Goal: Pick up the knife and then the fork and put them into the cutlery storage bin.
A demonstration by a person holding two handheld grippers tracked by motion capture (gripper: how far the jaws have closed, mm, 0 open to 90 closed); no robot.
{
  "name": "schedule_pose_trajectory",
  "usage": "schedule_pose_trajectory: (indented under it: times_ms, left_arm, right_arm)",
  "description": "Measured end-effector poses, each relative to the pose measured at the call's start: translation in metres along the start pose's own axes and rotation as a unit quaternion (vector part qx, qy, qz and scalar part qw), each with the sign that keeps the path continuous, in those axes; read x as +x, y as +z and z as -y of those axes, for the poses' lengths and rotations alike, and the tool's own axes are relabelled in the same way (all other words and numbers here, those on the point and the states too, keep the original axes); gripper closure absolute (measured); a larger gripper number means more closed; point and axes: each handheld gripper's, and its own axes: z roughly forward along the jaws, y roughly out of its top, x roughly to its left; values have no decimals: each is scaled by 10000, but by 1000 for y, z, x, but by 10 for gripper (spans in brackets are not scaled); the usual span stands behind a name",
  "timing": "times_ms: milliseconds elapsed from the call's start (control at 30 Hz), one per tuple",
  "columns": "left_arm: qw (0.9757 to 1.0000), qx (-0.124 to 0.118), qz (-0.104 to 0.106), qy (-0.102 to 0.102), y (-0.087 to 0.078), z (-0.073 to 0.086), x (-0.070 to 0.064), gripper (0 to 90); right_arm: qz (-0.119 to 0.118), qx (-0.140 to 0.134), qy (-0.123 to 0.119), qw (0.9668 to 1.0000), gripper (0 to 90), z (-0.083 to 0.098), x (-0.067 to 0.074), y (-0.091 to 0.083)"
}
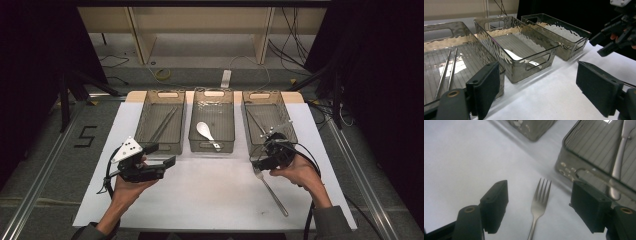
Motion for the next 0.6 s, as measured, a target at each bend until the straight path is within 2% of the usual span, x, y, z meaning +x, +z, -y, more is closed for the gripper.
schedule_pose_trajectory:
  times_ms: [333, 600]
  left_arm:
    - [10000, 27, -5, 38, 0, 0, 0, 187]
    - [10000, -3, 1, 18, 0, 0, 0, 187]
  right_arm:
    - [-14, 299, -102, 9995, 312, 20, 5, 7]
    - [-40, 634, -206, 9978, 386, 33, 11, 13]
